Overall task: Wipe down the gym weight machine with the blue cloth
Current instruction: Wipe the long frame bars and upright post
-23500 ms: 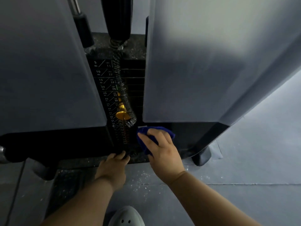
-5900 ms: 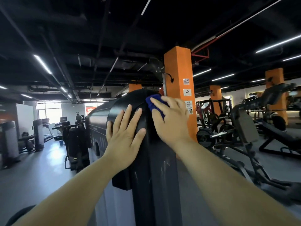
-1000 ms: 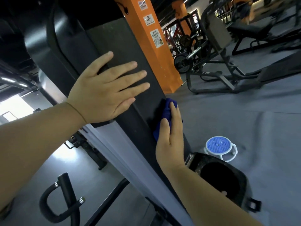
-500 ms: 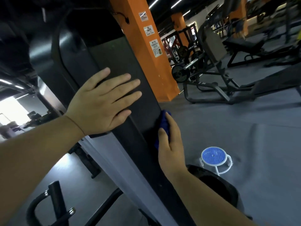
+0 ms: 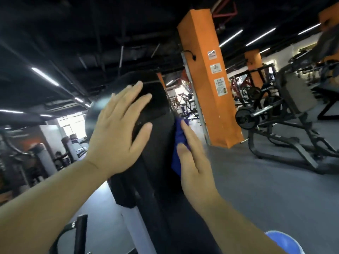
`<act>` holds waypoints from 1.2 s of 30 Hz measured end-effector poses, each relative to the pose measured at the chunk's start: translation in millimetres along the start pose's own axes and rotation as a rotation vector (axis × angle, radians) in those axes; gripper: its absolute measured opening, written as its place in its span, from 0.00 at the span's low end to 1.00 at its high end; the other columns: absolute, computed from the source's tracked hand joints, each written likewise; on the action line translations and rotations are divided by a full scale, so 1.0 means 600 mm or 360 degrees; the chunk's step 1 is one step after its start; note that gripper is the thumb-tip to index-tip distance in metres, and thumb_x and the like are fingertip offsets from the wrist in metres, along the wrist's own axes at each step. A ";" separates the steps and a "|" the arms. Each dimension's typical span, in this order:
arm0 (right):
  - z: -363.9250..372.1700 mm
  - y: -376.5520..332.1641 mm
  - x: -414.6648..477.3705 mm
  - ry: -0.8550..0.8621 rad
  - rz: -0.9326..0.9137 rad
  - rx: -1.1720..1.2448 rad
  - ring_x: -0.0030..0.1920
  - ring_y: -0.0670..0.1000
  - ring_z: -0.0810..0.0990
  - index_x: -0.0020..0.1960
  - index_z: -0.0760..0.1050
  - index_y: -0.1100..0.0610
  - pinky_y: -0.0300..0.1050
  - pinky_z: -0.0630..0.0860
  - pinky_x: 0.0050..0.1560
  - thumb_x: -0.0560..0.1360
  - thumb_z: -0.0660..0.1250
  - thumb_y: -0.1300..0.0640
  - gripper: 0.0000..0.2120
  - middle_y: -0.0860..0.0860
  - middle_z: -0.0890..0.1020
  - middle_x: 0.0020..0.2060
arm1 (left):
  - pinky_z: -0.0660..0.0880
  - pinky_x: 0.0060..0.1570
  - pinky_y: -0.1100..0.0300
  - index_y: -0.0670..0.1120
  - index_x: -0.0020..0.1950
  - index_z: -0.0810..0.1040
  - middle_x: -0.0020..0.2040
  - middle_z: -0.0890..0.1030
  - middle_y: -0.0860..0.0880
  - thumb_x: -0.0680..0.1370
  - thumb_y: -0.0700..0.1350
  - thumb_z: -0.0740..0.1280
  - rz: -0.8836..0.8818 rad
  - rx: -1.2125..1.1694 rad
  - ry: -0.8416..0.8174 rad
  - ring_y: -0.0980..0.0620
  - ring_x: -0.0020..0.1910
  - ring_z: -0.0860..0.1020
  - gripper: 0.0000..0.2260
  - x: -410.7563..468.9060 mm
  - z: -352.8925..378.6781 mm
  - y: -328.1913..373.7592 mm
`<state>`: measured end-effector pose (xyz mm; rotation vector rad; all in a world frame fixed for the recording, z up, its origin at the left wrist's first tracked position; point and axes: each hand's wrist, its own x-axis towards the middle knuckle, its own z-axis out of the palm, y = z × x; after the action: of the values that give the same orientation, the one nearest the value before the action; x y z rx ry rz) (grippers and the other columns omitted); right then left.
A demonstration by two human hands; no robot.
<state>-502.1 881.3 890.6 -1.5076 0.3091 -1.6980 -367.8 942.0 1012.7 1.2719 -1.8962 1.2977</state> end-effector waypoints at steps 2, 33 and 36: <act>-0.012 0.033 -0.037 -0.0040 -0.0032 -0.0125 0.74 0.31 0.54 0.69 0.55 0.22 0.39 0.55 0.74 0.76 0.55 0.38 0.24 0.24 0.58 0.71 | 0.48 0.77 0.61 0.46 0.76 0.66 0.78 0.59 0.54 0.81 0.53 0.55 -0.0096 -0.0038 -0.0044 0.57 0.78 0.53 0.24 -0.001 -0.004 0.010; -0.052 0.053 0.035 -0.0573 -0.0092 0.0155 0.75 0.33 0.51 0.71 0.49 0.23 0.26 0.52 0.70 0.75 0.50 0.29 0.25 0.27 0.53 0.74 | 0.55 0.75 0.61 0.52 0.74 0.66 0.75 0.64 0.59 0.82 0.49 0.52 -0.0790 -0.0043 0.0188 0.65 0.75 0.58 0.20 0.020 0.013 0.057; -0.031 0.016 0.104 -0.0555 -0.0028 0.0380 0.75 0.35 0.56 0.74 0.58 0.32 0.44 0.57 0.76 0.77 0.54 0.38 0.25 0.33 0.60 0.75 | 0.54 0.75 0.61 0.48 0.75 0.67 0.75 0.63 0.56 0.81 0.49 0.52 -0.0716 0.0091 0.0149 0.62 0.75 0.58 0.22 0.022 0.014 0.058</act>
<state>-511.3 825.1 923.7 -1.5916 -0.0883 -1.3958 -403.7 932.6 1004.9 1.5282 -1.4078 1.1521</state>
